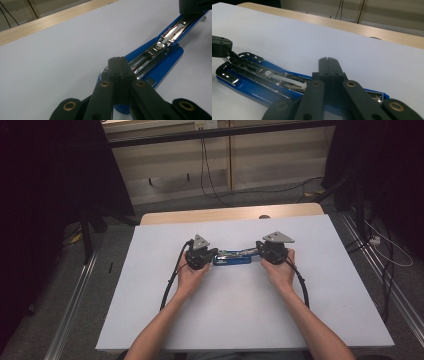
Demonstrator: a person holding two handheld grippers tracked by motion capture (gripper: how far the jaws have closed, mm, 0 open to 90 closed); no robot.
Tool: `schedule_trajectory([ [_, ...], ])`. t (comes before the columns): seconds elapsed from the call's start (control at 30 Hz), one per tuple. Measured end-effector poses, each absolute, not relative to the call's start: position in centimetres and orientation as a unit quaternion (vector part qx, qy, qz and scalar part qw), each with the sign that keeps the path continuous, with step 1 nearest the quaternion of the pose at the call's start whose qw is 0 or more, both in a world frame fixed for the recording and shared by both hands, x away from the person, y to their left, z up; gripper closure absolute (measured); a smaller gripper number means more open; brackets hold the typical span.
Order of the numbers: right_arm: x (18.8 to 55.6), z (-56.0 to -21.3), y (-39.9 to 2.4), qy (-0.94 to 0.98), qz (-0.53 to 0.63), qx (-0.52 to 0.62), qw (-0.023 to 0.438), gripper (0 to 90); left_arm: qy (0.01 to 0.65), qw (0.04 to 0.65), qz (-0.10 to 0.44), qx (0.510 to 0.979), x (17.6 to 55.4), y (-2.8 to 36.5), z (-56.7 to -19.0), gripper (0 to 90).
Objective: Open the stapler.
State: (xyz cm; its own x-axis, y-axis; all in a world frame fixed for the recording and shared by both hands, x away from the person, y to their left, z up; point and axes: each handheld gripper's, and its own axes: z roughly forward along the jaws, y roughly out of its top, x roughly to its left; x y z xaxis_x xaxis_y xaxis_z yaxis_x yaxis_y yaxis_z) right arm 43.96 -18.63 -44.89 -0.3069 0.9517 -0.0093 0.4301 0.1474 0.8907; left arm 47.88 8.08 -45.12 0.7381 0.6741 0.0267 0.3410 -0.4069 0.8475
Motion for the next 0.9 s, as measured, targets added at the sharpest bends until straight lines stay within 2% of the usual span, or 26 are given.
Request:
schedule_trajectory([
  [0.9, 43.79, -45.34, -19.28, 0.693, 0.430, 0.496, 0.298, 90.0, 0.299, 0.462, 0.193, 0.812, 47.73, 8.10, -44.77, 90.0],
])
